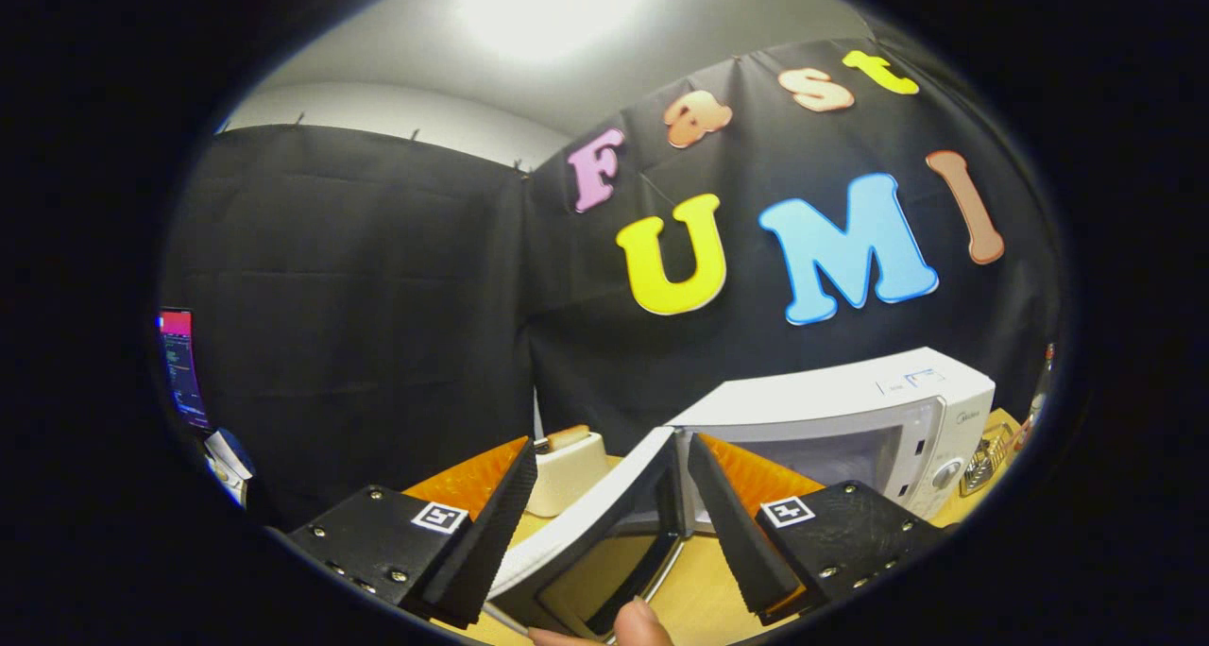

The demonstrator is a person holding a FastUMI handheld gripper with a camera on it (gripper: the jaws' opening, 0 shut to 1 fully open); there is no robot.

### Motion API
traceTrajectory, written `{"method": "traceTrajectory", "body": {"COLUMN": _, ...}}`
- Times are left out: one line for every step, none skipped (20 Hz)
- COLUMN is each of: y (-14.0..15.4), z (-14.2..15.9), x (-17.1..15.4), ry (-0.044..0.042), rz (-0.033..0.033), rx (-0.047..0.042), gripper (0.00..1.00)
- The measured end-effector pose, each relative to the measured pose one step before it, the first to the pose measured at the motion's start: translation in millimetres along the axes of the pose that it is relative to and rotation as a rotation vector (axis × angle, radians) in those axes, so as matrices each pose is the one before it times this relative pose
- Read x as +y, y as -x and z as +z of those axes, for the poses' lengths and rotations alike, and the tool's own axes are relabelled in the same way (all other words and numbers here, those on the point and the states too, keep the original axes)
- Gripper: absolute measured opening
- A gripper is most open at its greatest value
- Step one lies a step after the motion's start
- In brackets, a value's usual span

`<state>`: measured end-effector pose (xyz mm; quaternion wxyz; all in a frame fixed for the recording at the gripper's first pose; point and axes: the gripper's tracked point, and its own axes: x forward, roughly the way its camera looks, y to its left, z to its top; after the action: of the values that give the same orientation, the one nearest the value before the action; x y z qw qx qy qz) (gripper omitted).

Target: Open the microwave, put the food inside, and close the microwave door.

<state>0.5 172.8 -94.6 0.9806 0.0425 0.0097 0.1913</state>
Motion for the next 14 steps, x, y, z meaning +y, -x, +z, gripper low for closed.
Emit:
{"method": "traceTrajectory", "body": {"y": 8.93, "z": -0.77, "x": 16.29, "ry": 0.00772, "rz": 0.03456, "rx": 0.00284, "gripper": 0.97}}
{"method": "traceTrajectory", "body": {"y": 6.37, "z": -2.58, "x": 13.77, "ry": -0.00129, "rz": 0.02948, "rx": 0.01186, "gripper": 0.97}}
{"method": "traceTrajectory", "body": {"y": 4.91, "z": -3.34, "x": 14.3, "ry": -0.00956, "rz": 0.03199, "rx": 0.01592, "gripper": 0.97}}
{"method": "traceTrajectory", "body": {"y": 2.85, "z": -3.3, "x": 14.53, "ry": -0.01423, "rz": 0.03582, "rx": 0.01522, "gripper": 0.97}}
{"method": "traceTrajectory", "body": {"y": 2.32, "z": -4.48, "x": 13.07, "ry": -0.01452, "rz": 0.0286, "rx": 0.02343, "gripper": 0.97}}
{"method": "traceTrajectory", "body": {"y": 1.29, "z": -4.5, "x": 10.72, "ry": -0.00968, "rz": 0.01934, "rx": 0.02094, "gripper": 0.97}}
{"method": "traceTrajectory", "body": {"y": -0.8, "z": -3.83, "x": 11.89, "ry": 0.01078, "rz": 0.02053, "rx": 0.00157, "gripper": 0.97}}
{"method": "traceTrajectory", "body": {"y": -4.35, "z": -5.42, "x": 8.76, "ry": 0.03357, "rz": 0.00968, "rx": -0.00099, "gripper": 0.97}}
{"method": "traceTrajectory", "body": {"y": -4.25, "z": -11.21, "x": 6.16, "ry": 0.0463, "rz": 0.00127, "rx": 0.02023, "gripper": 0.97}}
{"method": "traceTrajectory", "body": {"y": -4.81, "z": -17.5, "x": 8.36, "ry": 0.03275, "rz": 0.01242, "rx": 0.0446, "gripper": 0.97}}
{"method": "traceTrajectory", "body": {"y": -5.15, "z": -17.26, "x": 9.88, "ry": 0.00888, "rz": 0.01159, "rx": 0.03546, "gripper": 0.97}}
{"method": "traceTrajectory", "body": {"y": -0.85, "z": -6.74, "x": 5.45, "ry": 0.01381, "rz": 0.00458, "rx": -0.01637, "gripper": 0.84}}
{"method": "traceTrajectory", "body": {"y": 0.79, "z": 2.84, "x": -2.05, "ry": 0.03137, "rz": -0.03398, "rx": -0.03016, "gripper": 0.76}}
{"method": "traceTrajectory", "body": {"y": 1.85, "z": 2.58, "x": -2.78, "ry": 0.02581, "rz": -0.03286, "rx": -0.01395, "gripper": 0.67}}
